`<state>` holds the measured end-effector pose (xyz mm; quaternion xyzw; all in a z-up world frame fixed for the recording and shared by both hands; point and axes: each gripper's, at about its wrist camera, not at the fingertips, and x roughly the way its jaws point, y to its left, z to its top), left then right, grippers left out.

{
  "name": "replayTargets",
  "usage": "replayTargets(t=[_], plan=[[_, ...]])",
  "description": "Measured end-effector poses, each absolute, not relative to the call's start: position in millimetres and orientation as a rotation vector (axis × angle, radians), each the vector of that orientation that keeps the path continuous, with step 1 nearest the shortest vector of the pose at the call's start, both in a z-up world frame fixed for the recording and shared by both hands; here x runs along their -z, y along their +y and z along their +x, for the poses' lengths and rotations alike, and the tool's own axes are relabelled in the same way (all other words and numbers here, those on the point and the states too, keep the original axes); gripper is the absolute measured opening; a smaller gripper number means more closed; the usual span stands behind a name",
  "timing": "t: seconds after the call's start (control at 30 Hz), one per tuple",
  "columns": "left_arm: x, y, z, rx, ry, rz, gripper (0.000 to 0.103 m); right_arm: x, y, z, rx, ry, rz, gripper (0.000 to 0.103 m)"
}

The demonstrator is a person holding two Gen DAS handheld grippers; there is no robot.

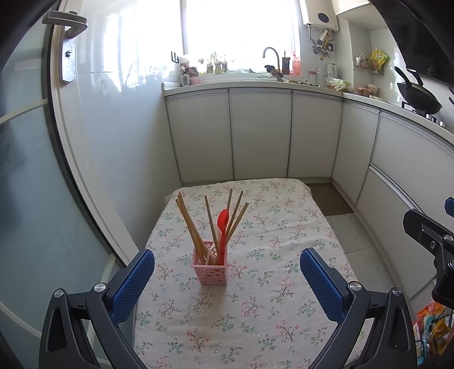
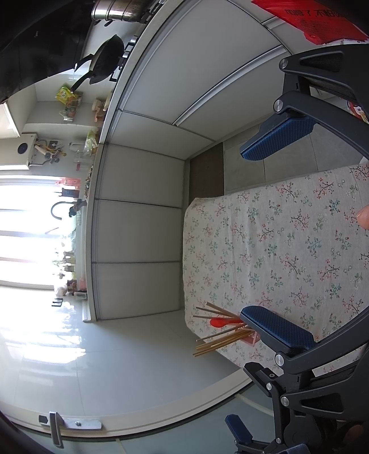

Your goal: Organize utensils

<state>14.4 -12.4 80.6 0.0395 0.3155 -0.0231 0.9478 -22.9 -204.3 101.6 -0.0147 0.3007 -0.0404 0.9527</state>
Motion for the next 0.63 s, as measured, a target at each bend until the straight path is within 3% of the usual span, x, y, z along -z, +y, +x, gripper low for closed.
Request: replayTargets(t=[0.63], plan=[[-77.6, -8.9, 16.7, 0.046, 0.656, 0.081, 0.103, -100.0, -204.3, -24.3, 0.075, 0.614, -0.034, 0.103]])
